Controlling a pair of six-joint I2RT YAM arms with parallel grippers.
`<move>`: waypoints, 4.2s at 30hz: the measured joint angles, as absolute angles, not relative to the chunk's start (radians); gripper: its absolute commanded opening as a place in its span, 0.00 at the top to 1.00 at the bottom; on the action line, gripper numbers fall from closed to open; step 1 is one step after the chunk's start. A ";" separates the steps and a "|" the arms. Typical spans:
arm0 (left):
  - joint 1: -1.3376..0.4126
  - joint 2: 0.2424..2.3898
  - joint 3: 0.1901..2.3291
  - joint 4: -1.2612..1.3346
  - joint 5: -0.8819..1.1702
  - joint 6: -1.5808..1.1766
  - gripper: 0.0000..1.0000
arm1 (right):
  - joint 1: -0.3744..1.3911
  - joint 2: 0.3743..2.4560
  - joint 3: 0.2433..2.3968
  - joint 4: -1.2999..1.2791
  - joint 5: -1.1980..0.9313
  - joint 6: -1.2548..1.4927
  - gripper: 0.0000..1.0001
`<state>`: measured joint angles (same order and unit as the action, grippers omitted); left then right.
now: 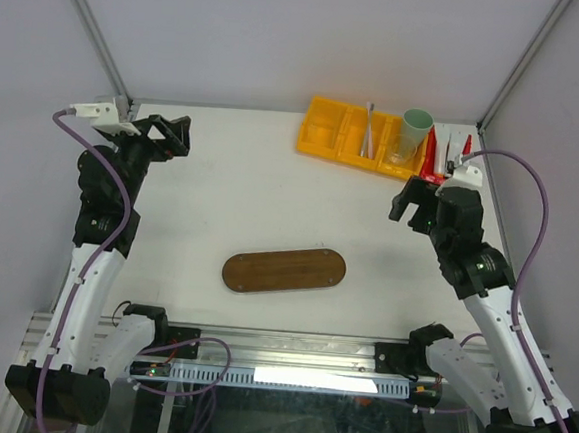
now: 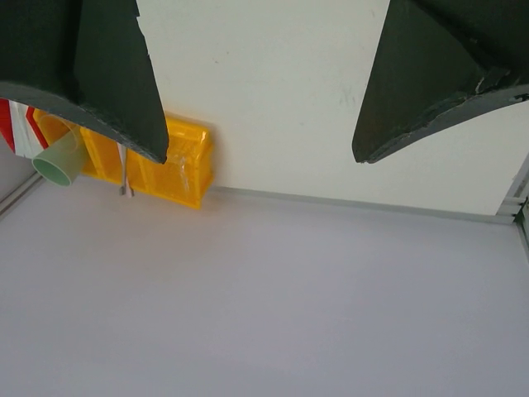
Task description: Prepare toiletry sets of a toothbrush and toothpaste on the tray
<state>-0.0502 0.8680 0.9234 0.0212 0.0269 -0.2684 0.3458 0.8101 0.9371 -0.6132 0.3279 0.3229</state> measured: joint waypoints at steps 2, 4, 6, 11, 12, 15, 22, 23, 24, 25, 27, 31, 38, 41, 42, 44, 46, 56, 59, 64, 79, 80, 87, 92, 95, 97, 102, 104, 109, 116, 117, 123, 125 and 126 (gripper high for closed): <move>-0.050 0.870 0.929 0.021 0.027 -0.274 0.01 | 0.346 0.793 0.917 -0.588 0.270 0.324 0.00; -0.050 0.871 0.933 0.021 0.027 -0.278 0.01 | 0.347 0.774 0.888 -0.569 0.207 0.327 0.00; -0.050 0.872 0.936 0.021 0.027 -0.281 0.01 | 0.348 0.767 0.868 -0.561 0.136 0.332 0.00; -0.050 0.878 0.944 0.021 0.028 -0.289 0.01 | 0.356 0.806 0.853 -0.524 -0.072 0.341 0.00; -0.050 0.877 0.944 0.021 0.028 -0.291 0.01 | 0.362 0.817 0.852 -0.517 -0.101 0.344 0.00; -0.050 0.877 0.945 0.020 0.028 -0.296 0.01 | 0.417 0.857 0.835 -0.484 -0.176 0.362 0.00; -0.050 0.878 0.945 0.021 0.028 -0.298 0.01 | 0.735 1.013 0.807 -0.416 -0.186 0.439 0.00; -0.050 0.879 0.945 0.020 0.028 -0.299 0.01 | 0.789 1.041 0.807 -0.406 -0.179 0.447 0.00; -0.050 0.879 0.945 0.021 0.028 -0.299 0.01 | 0.860 1.074 0.807 -0.394 -0.163 0.458 0.00; -0.050 0.880 0.945 0.021 0.028 -0.299 0.01 | 0.923 1.110 0.807 -0.384 -0.143 0.472 0.00; -0.050 0.884 0.946 0.021 0.028 -0.299 0.01 | 1.028 1.180 0.808 -0.367 -0.112 0.500 0.00; -0.048 0.890 0.946 0.020 0.029 -0.300 0.01 | 1.174 1.330 0.843 -0.363 -0.042 0.550 0.00; -0.044 0.893 0.946 0.020 0.031 -0.300 0.01 | 1.276 1.488 0.913 -0.289 0.066 0.681 0.00; -0.044 0.896 0.946 0.020 0.031 -0.300 0.01 | 1.274 1.531 0.926 -0.263 0.107 0.736 0.00; -0.044 0.897 0.946 0.020 0.031 -0.300 0.01 | 1.272 1.542 0.928 -0.255 0.116 0.750 0.00; -0.044 0.900 0.946 0.019 0.031 -0.300 0.01 | 1.274 1.563 0.930 -0.242 0.128 0.783 0.00; -0.044 0.901 0.946 0.019 0.031 -0.300 0.01 | 1.280 1.584 0.931 -0.236 0.144 0.816 0.00; -0.044 0.902 0.946 0.014 0.032 -0.300 0.01 | 1.297 1.578 0.905 -0.244 0.240 0.925 0.00; -0.044 0.902 0.946 0.011 0.034 -0.300 0.01 | 1.297 1.575 0.903 -0.263 0.262 0.942 0.00; -0.044 0.906 0.948 0.006 0.036 -0.304 0.01 | 1.297 1.557 0.892 -0.272 0.281 0.960 0.00; -0.044 0.906 0.948 0.004 0.036 -0.304 0.01 | 1.213 1.553 0.872 -0.264 0.310 0.932 0.00; -0.044 0.906 0.948 0.003 0.036 -0.304 0.01 | 1.203 1.559 0.876 -0.262 0.310 0.926 0.00; -0.044 0.906 0.951 -0.003 0.036 -0.304 0.01 | 1.184 1.679 0.980 -0.255 0.317 0.887 0.00; -0.044 0.906 0.954 -0.003 0.035 -0.304 0.01 | 1.182 1.732 1.039 -0.249 0.316 0.857 0.00; -0.044 0.906 0.955 -0.003 0.035 -0.304 0.01 | 1.183 1.732 1.044 -0.243 0.310 0.847 0.00; -0.044 0.906 0.955 -0.003 0.035 -0.304 0.01 | 1.187 1.732 1.044 -0.243 0.301 0.844 0.00; -0.044 0.905 0.955 -0.003 0.035 -0.304 0.01 | 1.233 1.731 1.044 -0.243 0.270 0.842 0.00; -0.044 0.905 0.955 -0.003 0.035 -0.304 0.01 | 1.259 1.731 1.044 -0.240 0.255 0.839 0.00; -0.044 0.905 0.955 -0.003 0.031 -0.304 0.01 | 1.298 1.747 1.065 -0.210 0.213 0.838 0.00; -0.044 0.905 0.955 -0.004 0.027 -0.303 0.01 | 1.287 1.861 1.190 -0.176 0.219 0.828 0.00; -0.044 0.905 0.955 -0.004 0.027 -0.303 0.01 | 1.283 1.876 1.206 -0.175 0.220 0.828 0.00; -0.044 0.905 0.955 -0.004 0.027 -0.303 0.01 | 1.246 1.932 1.238 -0.155 0.223 0.828 0.00; -0.043 0.905 0.955 -0.004 0.027 -0.303 0.01 | 1.231 1.949 1.258 -0.146 0.223 0.827 0.00; -0.042 0.905 0.955 -0.004 0.027 -0.303 0.01 | 1.223 1.955 1.265 -0.141 0.223 0.827 0.00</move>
